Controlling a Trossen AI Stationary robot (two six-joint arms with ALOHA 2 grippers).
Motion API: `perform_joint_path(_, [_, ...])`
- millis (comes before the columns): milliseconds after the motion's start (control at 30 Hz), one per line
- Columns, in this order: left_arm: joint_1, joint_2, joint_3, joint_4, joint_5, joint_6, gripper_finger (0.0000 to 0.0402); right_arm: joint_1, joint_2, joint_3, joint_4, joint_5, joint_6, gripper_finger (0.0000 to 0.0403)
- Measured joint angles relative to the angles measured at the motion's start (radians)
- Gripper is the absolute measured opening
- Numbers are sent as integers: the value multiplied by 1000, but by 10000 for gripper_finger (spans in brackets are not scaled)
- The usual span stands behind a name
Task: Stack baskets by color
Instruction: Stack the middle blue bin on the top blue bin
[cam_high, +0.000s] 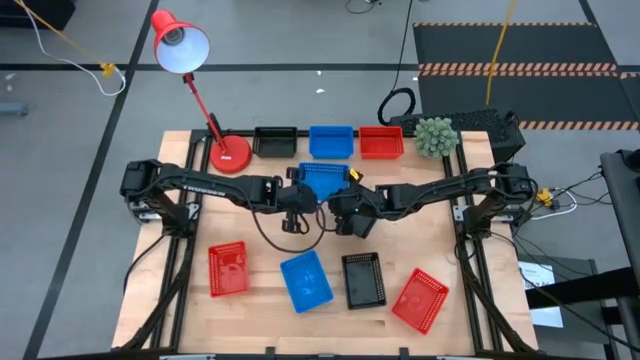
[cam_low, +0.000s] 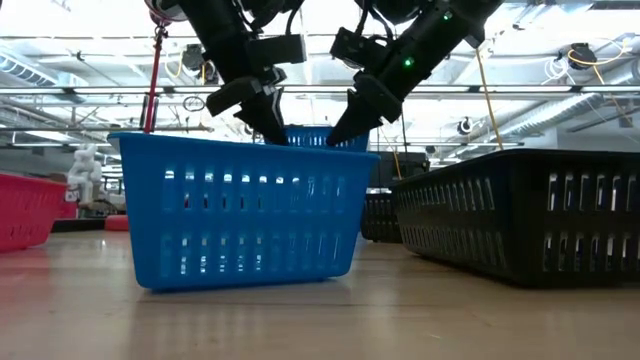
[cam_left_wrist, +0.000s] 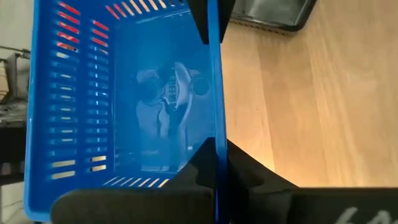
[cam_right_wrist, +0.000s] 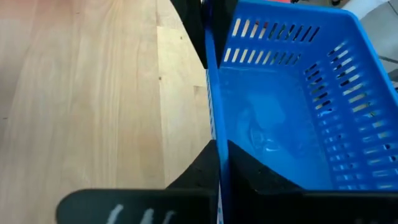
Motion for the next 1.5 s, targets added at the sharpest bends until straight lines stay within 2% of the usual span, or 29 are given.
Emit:
perform_joint_path(67, [0,0,-1,19,1,-19,31,0,-1,0,-10,1,-1,5])
perform_joint_path(167, [-3,-1,1,44,-4,-53,90,0,0,0,-30,1,-3,3])
perform_joint_path(300, [-14,-13,1,23,-96,-124,180,-2,0,-1,-50,1,-5,3])
perform_joint_path(367, [-19,-39,0,-9,-109,-150,216,-2,0,-1,-57,0,-13,2])
perform_joint_path(500, [-30,-120,0,-95,-112,-229,257,-3,-10,-1,-61,0,-52,2])
perform_joint_path(600, [-39,-209,-25,-141,-113,-285,261,-12,-17,-1,-61,-5,-91,1])
perform_joint_path(733, [-54,-331,-107,-131,-123,-303,245,-47,-37,-2,-36,-27,-174,1])
perform_joint_path(1033, [-37,-559,-310,76,-128,-238,213,-217,-133,35,-32,-158,-215,1])
perform_joint_path(1333, [-18,-580,-355,146,-105,-204,214,-370,-136,201,-122,-381,-328,0])
perform_joint_path(1500, [-13,-571,-354,160,-87,-183,214,-455,-136,231,-127,-512,-343,0])
